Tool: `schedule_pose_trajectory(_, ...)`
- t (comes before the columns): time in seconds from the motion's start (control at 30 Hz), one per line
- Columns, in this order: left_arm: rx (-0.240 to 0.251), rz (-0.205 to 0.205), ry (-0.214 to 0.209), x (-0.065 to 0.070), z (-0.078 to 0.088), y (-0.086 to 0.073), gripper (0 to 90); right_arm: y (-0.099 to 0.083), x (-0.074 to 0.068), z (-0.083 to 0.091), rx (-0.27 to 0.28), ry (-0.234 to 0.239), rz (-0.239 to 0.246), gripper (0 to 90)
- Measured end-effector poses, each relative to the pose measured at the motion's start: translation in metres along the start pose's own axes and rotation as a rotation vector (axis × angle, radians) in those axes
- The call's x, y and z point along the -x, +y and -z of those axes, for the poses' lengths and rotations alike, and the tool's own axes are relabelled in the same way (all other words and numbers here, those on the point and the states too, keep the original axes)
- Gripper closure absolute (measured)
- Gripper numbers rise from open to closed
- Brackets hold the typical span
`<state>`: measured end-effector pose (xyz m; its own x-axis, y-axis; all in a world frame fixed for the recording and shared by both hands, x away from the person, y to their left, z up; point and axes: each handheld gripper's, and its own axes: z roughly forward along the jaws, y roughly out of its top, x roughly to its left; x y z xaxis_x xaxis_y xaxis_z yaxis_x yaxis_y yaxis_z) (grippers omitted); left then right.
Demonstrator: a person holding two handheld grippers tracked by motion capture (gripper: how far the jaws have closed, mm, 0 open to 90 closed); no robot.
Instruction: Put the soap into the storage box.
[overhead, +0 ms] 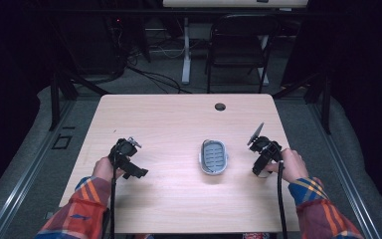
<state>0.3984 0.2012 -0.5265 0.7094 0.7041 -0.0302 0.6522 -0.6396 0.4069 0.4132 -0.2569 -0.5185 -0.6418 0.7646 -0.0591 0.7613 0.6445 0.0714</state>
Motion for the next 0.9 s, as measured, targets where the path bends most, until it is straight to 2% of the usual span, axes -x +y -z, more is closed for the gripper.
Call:
schedule_pose_trajectory(0.1,-0.001,0.001,-0.001,0.0,0.0,0.0,0.0,0.002,-0.002,0.001,-0.003,0.001,0.007,24.0)
schedule_pose_trajectory(0.13,0.0,0.001,0.001,0.0,0.0,0.0,0.0,0.004,-0.002,0.004,-0.035,-0.004,0.041,24.0)
schedule_pose_trajectory(0.17,0.0,0.002,0.002,0.0,0.0,0.0,0.0,0.004,-0.004,0.004,-0.018,0.001,0.016,24.0)
schedule_pose_trajectory(0.2,0.0,0.002,0.002,0.0,0.0,0.0,0.0,0.004,-0.004,0.004,-0.018,0.001,0.016,24.0)
schedule_pose_trajectory(0.27,0.0,0.001,0.001,0.0,0.0,0.0,0.0,0.006,-0.005,0.005,-0.031,0.004,0.035,24.0)
schedule_pose_trajectory(0.3,0.0,0.001,0.001,0.0,0.0,0.0,0.0,0.005,-0.006,0.003,-0.001,0.005,0.02,24.0)
schedule_pose_trajectory(0.37,-0.001,0.001,0.001,0.0,0.0,0.0,0.0,0.007,-0.007,0.005,-0.02,0.004,0.047,24.0)
schedule_pose_trajectory(0.4,-0.001,0.001,0.0,0.0,0.0,0.0,0.0,0.007,-0.01,0.003,0.008,0.011,0.02,24.0)
schedule_pose_trajectory(0.5,-0.002,0.001,0.0,0.0,0.0,0.0,0.0,0.01,-0.01,0.004,-0.023,0.006,0.048,24.0)
schedule_pose_trajectory(0.57,-0.002,-0.001,0.0,0.0,0.0,0.0,0.0,0.01,-0.012,0.004,-0.023,0.012,0.039,24.0)
schedule_pose_trajectory(0.63,-0.002,-0.002,0.0,0.0,0.0,0.0,0.0,0.011,-0.013,0.003,-0.012,0.014,0.047,24.0)
schedule_pose_trajectory(0.7,-0.002,-0.001,-0.001,0.0,0.0,0.0,0.0,0.013,-0.015,0.005,-0.035,0.02,0.069,24.0)
schedule_pose_trajectory(0.77,-0.001,0.0,-0.001,0.0,0.0,0.0,0.0,0.014,-0.017,0.005,-0.031,0.013,0.077,24.0)
schedule_pose_trajectory(0.9,0.0,-0.001,-0.001,0.0,0.0,0.0,0.0,0.016,-0.019,0.005,-0.03,0.017,0.077,24.0)
